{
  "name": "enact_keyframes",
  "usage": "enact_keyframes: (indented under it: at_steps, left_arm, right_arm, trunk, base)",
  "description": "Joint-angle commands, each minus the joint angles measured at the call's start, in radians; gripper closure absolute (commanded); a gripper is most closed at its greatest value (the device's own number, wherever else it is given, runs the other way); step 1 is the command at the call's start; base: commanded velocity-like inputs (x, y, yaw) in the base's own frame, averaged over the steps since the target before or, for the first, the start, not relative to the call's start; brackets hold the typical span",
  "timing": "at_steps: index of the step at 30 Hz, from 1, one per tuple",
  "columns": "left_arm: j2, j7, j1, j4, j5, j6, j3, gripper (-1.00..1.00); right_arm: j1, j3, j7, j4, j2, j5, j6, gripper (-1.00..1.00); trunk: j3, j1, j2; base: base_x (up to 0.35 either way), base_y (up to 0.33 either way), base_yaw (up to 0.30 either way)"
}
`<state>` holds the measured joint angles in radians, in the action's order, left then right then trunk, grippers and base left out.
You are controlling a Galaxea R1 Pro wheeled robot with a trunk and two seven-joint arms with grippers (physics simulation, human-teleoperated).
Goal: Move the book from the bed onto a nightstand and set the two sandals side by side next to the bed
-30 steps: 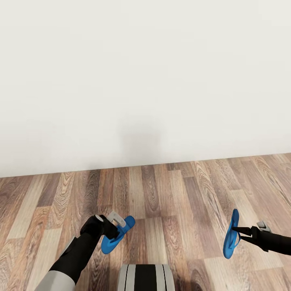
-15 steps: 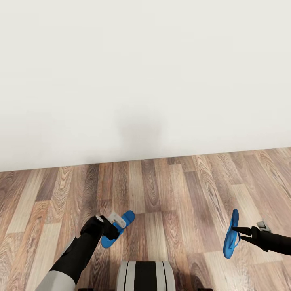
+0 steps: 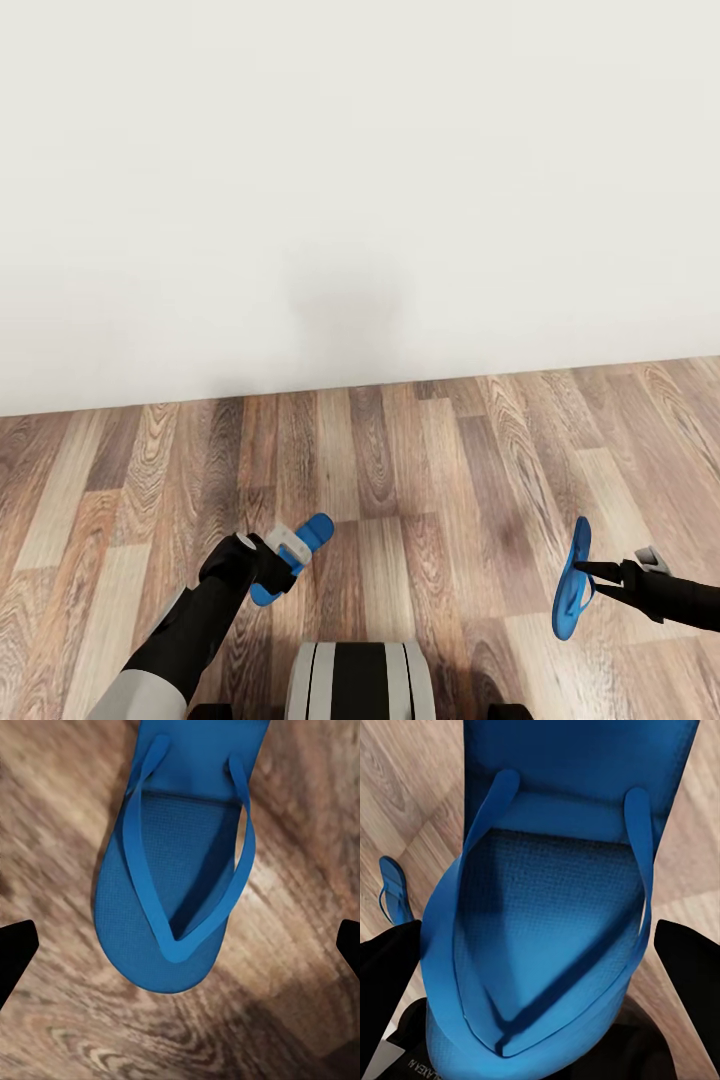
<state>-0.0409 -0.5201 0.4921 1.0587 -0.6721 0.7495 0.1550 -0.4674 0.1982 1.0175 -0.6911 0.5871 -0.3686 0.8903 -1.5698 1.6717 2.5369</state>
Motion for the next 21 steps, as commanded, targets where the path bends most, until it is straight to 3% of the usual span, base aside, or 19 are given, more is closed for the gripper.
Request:
enact_keyframes:
  at_steps: [1, 4, 11, 21]
  left_arm:
    - [0.000, -0.009, 0.000, 0.001, -0.011, 0.002, 0.000, -1.00]
    - [0.000, -0.009, 0.000, 0.001, -0.011, 0.002, 0.000, -1.00]
    - [0.000, -0.009, 0.000, 0.001, -0.011, 0.002, 0.000, -1.00]
    - [0.000, -0.009, 0.000, 0.001, -0.011, 0.002, 0.000, -1.00]
  right_arm:
    - [0.000, 0.001, 0.003, 0.000, 0.000, 0.000, 0.004, 1.00]
    - [0.000, 0.001, 0.003, 0.000, 0.000, 0.000, 0.004, 1.00]
    - [-0.001, 0.001, 0.003, 0.000, -0.001, 0.000, 0.004, 1.00]
    - [-0.001, 0.001, 0.003, -0.001, -0.001, 0.000, 0.004, 1.00]
  trunk:
    - [-0.001, 0.000, 0.000]
    - [-0.001, 0.000, 0.000]
    - [-0.028, 0.003, 0.002]
    - [-0.028, 0.003, 0.002]
  base:
    - [0.000, 0.000, 0.000]
    - [0.000, 0.000, 0.000]
    - [0.000, 0.000, 0.000]
    - [0.000, 0.000, 0.000]
